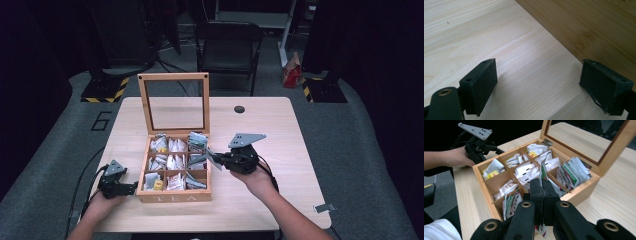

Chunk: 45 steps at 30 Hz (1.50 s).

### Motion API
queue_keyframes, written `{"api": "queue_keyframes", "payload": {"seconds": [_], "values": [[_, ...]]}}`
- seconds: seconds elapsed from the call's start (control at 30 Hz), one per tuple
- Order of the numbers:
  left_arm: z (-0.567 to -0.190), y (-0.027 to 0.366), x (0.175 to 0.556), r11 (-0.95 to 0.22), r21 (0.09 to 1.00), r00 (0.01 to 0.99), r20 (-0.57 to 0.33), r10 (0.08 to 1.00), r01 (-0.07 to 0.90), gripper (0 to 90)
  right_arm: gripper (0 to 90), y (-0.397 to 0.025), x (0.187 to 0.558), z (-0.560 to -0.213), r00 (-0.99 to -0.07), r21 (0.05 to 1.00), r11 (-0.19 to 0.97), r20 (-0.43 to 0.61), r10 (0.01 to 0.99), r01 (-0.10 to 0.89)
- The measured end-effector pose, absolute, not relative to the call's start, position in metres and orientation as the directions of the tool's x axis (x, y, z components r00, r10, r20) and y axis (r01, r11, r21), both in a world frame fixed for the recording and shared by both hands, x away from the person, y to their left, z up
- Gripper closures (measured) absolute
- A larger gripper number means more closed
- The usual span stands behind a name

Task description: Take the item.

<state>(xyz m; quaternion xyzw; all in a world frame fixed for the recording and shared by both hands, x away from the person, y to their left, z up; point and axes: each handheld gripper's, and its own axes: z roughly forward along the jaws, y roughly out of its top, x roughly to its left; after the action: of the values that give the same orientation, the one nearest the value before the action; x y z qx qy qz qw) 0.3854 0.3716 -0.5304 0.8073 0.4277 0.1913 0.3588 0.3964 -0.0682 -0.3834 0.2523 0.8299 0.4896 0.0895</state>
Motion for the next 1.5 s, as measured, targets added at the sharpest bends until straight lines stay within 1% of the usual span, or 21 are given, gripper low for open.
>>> {"api": "queue_keyframes", "payload": {"seconds": [0.87, 1.5], "values": [[-0.531, 0.371, 0.385, -0.375, 0.746, 0.56, 0.003, 0.829, 0.551, 13.8, 89.5, -0.109, 0.406, -0.392, -0.781, 0.86, 0.358, 0.073, 0.62, 0.364], [-0.53, 0.372, 0.386, -0.379, 0.745, 0.561, 0.008, 0.828, 0.549, 13.8, 89.5, -0.127, 0.41, -0.404, -0.741, 0.857, 0.351, 0.051, 0.669, 0.376]]}}
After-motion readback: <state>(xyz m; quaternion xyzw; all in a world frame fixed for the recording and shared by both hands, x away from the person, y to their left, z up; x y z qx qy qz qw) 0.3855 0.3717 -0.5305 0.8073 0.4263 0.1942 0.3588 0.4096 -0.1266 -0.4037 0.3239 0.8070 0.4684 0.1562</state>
